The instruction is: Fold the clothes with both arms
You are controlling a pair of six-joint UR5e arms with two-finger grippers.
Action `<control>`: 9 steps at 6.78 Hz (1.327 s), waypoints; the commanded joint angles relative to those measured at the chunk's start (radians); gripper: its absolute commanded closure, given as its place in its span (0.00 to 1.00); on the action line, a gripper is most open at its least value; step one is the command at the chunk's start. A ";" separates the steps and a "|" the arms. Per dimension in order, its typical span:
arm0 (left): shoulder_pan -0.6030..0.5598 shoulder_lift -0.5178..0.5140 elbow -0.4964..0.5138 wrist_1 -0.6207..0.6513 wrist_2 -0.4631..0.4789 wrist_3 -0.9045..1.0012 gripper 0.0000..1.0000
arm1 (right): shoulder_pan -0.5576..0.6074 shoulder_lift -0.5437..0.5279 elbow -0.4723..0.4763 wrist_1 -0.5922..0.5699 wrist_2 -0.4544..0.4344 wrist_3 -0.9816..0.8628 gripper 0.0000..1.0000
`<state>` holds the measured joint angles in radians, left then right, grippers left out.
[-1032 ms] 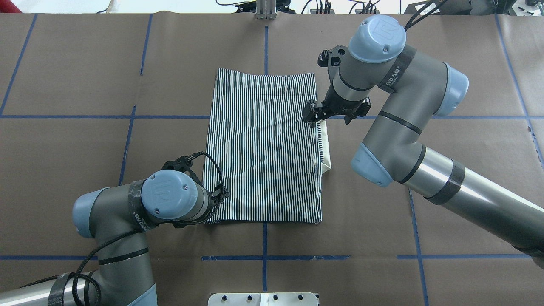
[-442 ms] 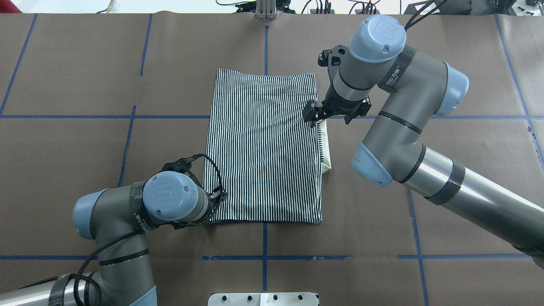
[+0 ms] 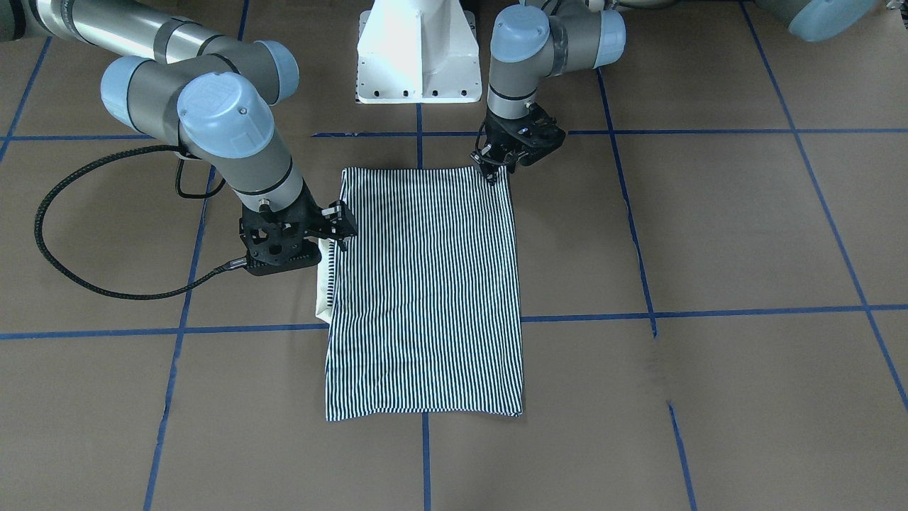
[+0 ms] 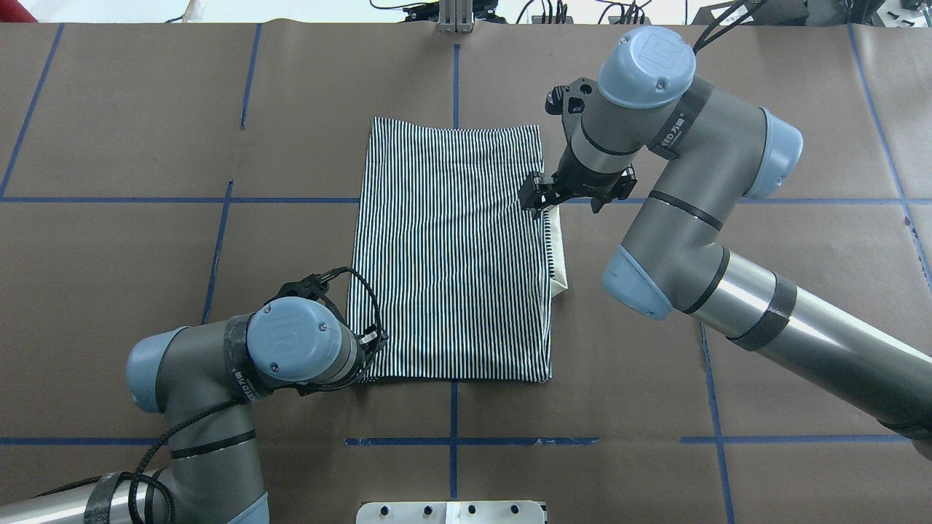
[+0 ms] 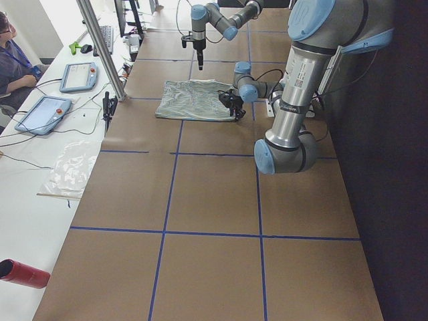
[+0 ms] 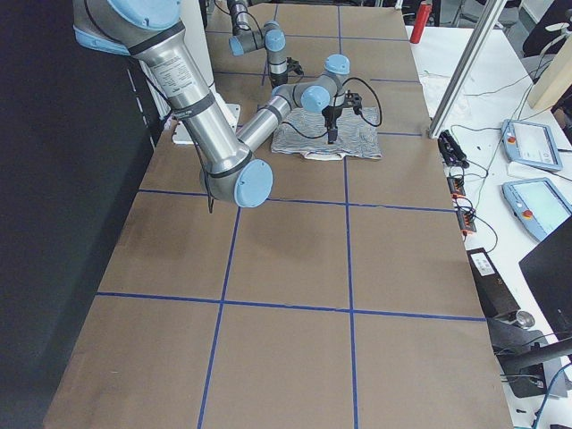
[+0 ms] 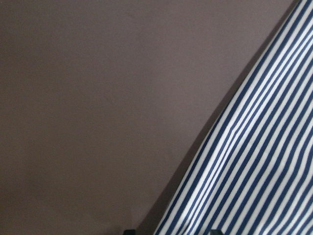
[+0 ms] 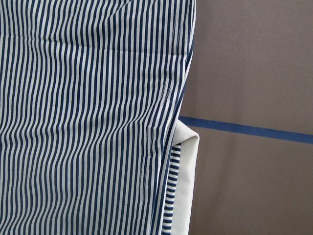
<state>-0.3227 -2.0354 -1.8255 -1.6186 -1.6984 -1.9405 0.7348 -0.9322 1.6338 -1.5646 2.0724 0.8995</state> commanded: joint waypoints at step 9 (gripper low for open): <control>0.014 0.009 -0.011 0.005 -0.001 0.000 1.00 | 0.003 -0.010 0.000 0.000 0.002 -0.013 0.00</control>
<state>-0.3089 -2.0278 -1.8310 -1.6138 -1.6997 -1.9412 0.7376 -0.9421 1.6337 -1.5647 2.0739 0.8868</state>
